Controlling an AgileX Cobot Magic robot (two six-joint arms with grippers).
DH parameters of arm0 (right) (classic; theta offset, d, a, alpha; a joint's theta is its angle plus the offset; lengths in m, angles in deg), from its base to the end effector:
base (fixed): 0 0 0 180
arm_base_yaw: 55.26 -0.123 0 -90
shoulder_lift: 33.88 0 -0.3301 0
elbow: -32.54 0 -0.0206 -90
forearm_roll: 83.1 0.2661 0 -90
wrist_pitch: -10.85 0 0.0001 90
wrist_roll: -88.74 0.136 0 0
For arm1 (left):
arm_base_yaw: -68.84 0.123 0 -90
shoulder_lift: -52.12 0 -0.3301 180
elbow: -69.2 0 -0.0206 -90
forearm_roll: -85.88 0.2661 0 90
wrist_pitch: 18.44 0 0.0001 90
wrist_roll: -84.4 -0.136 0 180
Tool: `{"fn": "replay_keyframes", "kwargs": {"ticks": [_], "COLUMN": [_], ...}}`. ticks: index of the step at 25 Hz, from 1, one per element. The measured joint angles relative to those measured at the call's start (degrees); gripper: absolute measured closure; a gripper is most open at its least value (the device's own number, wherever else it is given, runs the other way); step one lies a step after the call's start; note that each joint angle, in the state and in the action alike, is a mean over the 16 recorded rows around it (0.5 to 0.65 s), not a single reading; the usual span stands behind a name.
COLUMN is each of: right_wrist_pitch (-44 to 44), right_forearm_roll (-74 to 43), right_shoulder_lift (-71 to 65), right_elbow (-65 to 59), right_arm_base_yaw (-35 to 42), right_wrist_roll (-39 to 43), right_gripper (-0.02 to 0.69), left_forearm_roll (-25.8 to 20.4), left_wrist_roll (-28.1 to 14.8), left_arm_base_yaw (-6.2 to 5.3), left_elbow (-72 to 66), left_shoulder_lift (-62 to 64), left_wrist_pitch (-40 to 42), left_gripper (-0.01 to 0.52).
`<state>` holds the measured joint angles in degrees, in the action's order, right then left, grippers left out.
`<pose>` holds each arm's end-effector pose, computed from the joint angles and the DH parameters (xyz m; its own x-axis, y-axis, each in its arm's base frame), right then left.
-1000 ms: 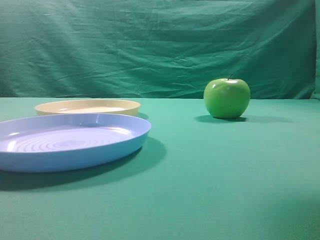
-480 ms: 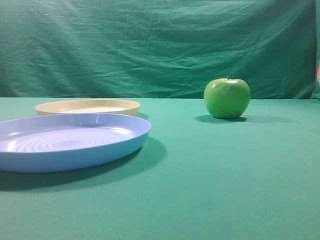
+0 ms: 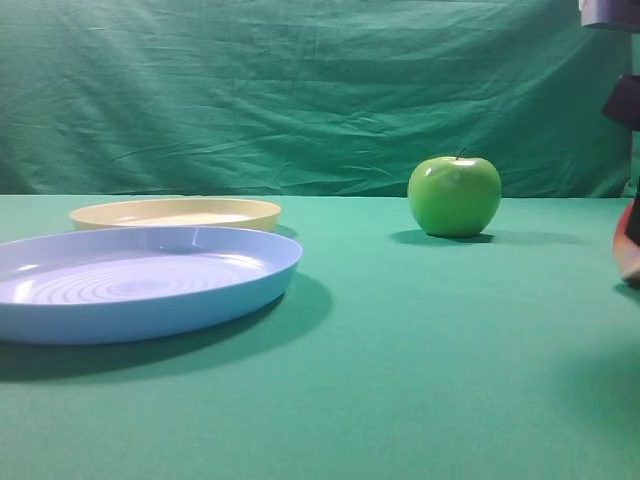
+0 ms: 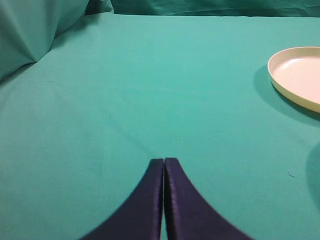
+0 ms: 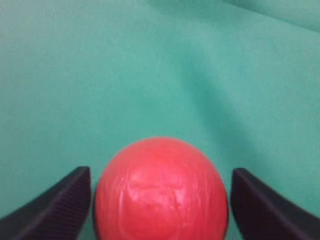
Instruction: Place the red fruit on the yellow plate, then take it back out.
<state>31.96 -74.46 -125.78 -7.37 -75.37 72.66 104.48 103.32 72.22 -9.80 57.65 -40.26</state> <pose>0.2653 0.1050 0.1702 -0.7752 -0.4320 -0.4609 -0.4793 0.8775 -0.0163 0.0635 0.0199 0.1649 -0.2588 -0.0425 -0.9650 -0.1798 0.9837 0.0049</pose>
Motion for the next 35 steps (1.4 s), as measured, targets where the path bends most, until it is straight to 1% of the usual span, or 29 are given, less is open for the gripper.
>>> {"fn": "replay_keyframes", "kwargs": {"ticks": [2,4,7,9,11,19,22,24,26,28,35], "right_wrist_pitch": [1.95,4.38,8.76,12.0,15.14,26.13,29.33,31.23,33.02,34.73,39.98], "right_forearm_roll": [-0.4,-0.84,-1.54,-2.02,-2.39,-2.72,-2.48,-2.3,-2.09,-1.85,-1.01], "right_shoulder_lift": [0.74,1.74,3.85,5.73,8.0,19.63,24.93,28.64,32.46,36.28,48.4], "right_elbow": [1.56,3.49,6.87,9.22,11.43,16.57,16.99,17.05,17.06,17.07,17.13], "right_arm_base_yaw": [0.1,0.3,0.7,0.98,1.27,2.19,2.25,2.25,2.25,2.25,2.25], "right_wrist_roll": [0.12,0.32,0.76,1.09,1.42,2.49,2.58,2.61,2.62,2.64,2.95], "right_gripper": [0.07,0.047,0.063,0.105,0.163,0.471,0.566,0.614,0.645,0.659,0.665], "left_forearm_roll": [0.0,0.0,0.0,0.0,0.0,0.0,0.0,0.0,0.0,0.0,0.0], "left_wrist_roll": [0.0,0.0,0.0,0.0,0.0,0.0,0.01,0.02,0.03,0.04,0.09], "left_arm_base_yaw": [0.0,0.0,0.0,0.0,0.0,0.0,0.0,0.0,0.0,0.0,0.0], "left_elbow": [0.0,0.0,0.0,0.0,0.0,0.0,0.0,0.0,0.0,0.0,0.0], "left_shoulder_lift": [0.0,0.0,0.0,0.0,0.0,0.0,0.0,0.0,0.0,0.0,0.0], "left_wrist_pitch": [0.0,0.0,0.0,0.0,0.0,0.0,0.0,0.0,0.0,0.0,0.0], "left_gripper": [0.514,0.514,0.514,0.514,0.514,0.514,0.514,0.514,0.514,0.514,0.514]}}
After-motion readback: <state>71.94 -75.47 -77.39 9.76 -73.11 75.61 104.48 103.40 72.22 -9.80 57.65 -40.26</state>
